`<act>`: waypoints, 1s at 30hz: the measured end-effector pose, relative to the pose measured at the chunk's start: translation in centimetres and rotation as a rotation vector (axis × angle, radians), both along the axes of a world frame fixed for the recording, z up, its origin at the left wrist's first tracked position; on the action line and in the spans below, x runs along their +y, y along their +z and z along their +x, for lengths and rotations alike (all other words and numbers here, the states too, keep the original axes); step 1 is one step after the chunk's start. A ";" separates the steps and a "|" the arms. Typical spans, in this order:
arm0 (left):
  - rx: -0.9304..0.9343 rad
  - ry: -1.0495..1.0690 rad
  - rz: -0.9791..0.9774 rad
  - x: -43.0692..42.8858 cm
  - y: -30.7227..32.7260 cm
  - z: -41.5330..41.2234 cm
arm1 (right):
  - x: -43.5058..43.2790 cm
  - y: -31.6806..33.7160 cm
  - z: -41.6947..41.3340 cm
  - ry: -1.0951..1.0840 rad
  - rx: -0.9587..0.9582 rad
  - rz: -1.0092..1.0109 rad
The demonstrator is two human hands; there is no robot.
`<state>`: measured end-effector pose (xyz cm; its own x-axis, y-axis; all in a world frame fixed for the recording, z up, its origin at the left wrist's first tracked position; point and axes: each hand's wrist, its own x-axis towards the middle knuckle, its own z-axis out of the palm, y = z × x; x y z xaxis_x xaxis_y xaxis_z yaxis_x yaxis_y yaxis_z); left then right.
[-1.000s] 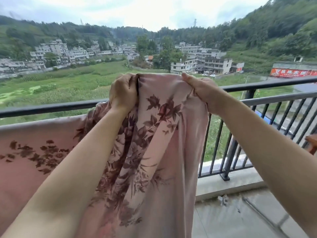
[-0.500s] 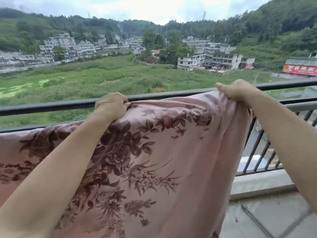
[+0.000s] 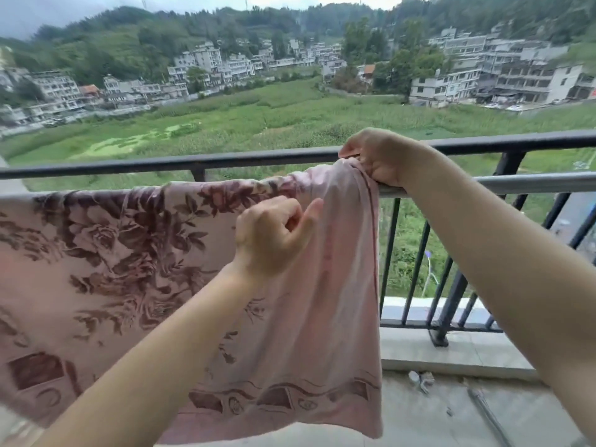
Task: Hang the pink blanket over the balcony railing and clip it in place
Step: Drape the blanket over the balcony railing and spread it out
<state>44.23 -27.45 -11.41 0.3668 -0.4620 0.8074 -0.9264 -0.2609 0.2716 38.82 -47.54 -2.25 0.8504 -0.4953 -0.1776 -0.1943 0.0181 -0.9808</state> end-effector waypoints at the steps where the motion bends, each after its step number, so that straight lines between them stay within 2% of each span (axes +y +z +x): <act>1: -0.013 -0.006 0.062 -0.8 -1.0 -1.3 | 0.2 0.1 0.1 -0.010 -0.029 0.021; 4: 0.008 0.120 0.235 -4.3 -3.0 -5.4 | 0.0 0.5 -0.9 0.001 -0.066 0.094; 6: 0.059 0.293 0.269 -6.3 -3.0 -6.5 | -0.2 0.9 -1.8 0.062 -0.089 0.178; 8: 0.134 0.379 0.270 -7.3 -2.9 -6.5 | -0.7 1.2 -3.1 0.127 -0.130 0.208; 11: 0.212 0.359 0.208 -6.4 -2.9 -6.7 | -1.4 1.5 -5.1 0.169 -0.164 0.176; 14: 0.331 0.296 0.011 -2.8 -3.3 -6.8 | -1.6 1.1 -6.9 0.158 -0.177 0.101; 16: 0.446 0.268 -0.134 0.0 -2.8 -6.9 | -0.7 0.3 -7.7 0.195 -0.147 -0.125; 18: 0.540 0.229 -0.213 2.4 -1.6 -7.5 | 0.7 -0.6 -8.2 0.225 -0.125 -0.482; 21: 0.605 0.227 -0.309 5.5 -0.1 -9.0 | 3.1 -2.2 -8.6 0.276 -0.173 -0.903; 23: 0.566 0.290 -0.279 7.0 0.5 -10.1 | 4.2 -3.3 -8.9 0.197 -0.221 -1.147; 26: 0.227 0.595 0.042 8.4 0.7 -11.8 | 4.7 -4.3 -9.5 0.046 -0.293 -1.323; 28: 0.035 0.693 0.206 8.4 0.8 -12.6 | 4.2 -4.3 -9.8 0.066 -0.281 -1.334; 30: -0.039 0.723 0.213 8.7 1.4 -13.6 | 3.9 -4.0 -10.2 0.176 -0.277 -1.256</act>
